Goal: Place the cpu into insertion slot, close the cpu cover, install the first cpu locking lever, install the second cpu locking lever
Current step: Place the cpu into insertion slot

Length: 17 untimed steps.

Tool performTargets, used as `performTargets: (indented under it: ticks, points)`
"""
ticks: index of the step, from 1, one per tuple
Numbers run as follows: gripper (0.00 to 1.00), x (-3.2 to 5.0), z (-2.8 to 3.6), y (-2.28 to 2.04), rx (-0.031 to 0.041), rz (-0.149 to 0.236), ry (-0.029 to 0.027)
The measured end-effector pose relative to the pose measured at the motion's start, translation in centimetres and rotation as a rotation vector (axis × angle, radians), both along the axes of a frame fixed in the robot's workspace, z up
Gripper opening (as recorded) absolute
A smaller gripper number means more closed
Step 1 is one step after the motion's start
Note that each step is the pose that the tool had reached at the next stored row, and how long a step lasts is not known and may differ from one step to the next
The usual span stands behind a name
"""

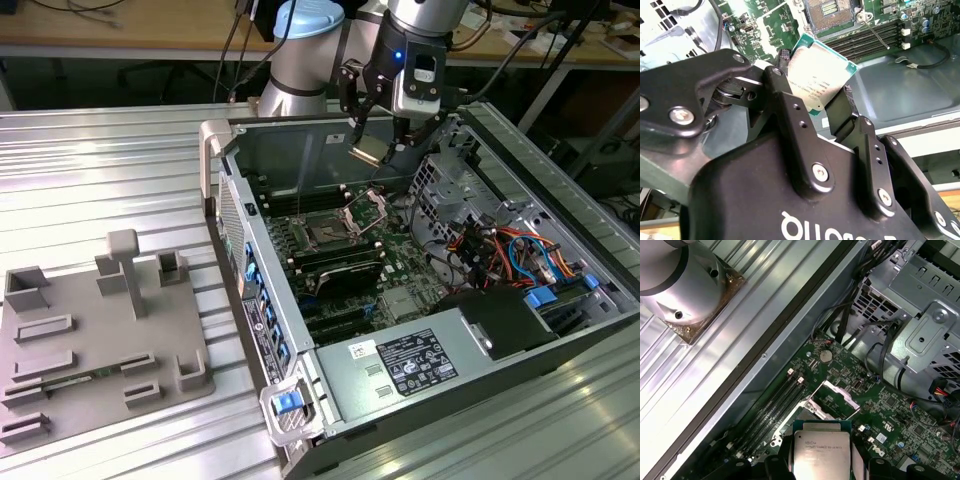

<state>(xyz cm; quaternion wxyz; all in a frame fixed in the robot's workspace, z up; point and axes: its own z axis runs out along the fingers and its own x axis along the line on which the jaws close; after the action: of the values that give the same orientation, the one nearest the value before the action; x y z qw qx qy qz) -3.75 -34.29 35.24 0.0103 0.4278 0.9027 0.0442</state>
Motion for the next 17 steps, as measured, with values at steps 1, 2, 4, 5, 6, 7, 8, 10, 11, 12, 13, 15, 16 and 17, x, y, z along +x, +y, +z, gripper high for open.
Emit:
performTargets:
  ticks: [1,2,4,5,6,7,8,10,11,12,13,15,16,17]
  points:
    - [0.55,0.00,0.00,0.00,0.0000,-0.001,0.0000]
    - [0.55,0.00,0.00,0.00,0.0000,-0.003,0.0000]
    - [0.55,0.00,-0.05,0.00,0.0001,-0.027,0.0000]
    - [0.55,0.00,-0.06,0.00,0.0000,-0.036,0.0000]
    - [0.55,0.00,-0.09,0.00,0.0000,-0.048,0.0000]
    - [0.55,0.00,-0.10,0.00,0.0000,-0.057,0.0001]
    - [0.55,0.00,-0.11,0.00,0.0000,-0.068,0.0001]
    - [0.55,0.00,-0.14,0.00,0.0000,-0.084,0.0000]
    - [0.55,0.00,-0.15,0.00,0.0000,-0.093,0.0000]
    - [0.55,0.00,-0.16,0.00,0.0000,-0.101,0.0000]
    - [0.55,0.00,-0.16,0.00,0.0000,-0.107,0.0001]
    - [0.55,0.00,-0.19,0.00,0.0000,-0.122,0.0001]
    - [0.55,0.00,-0.19,0.00,0.0000,-0.128,0.0001]
    - [0.55,-0.01,-0.20,0.00,0.0000,-0.135,0.0001]
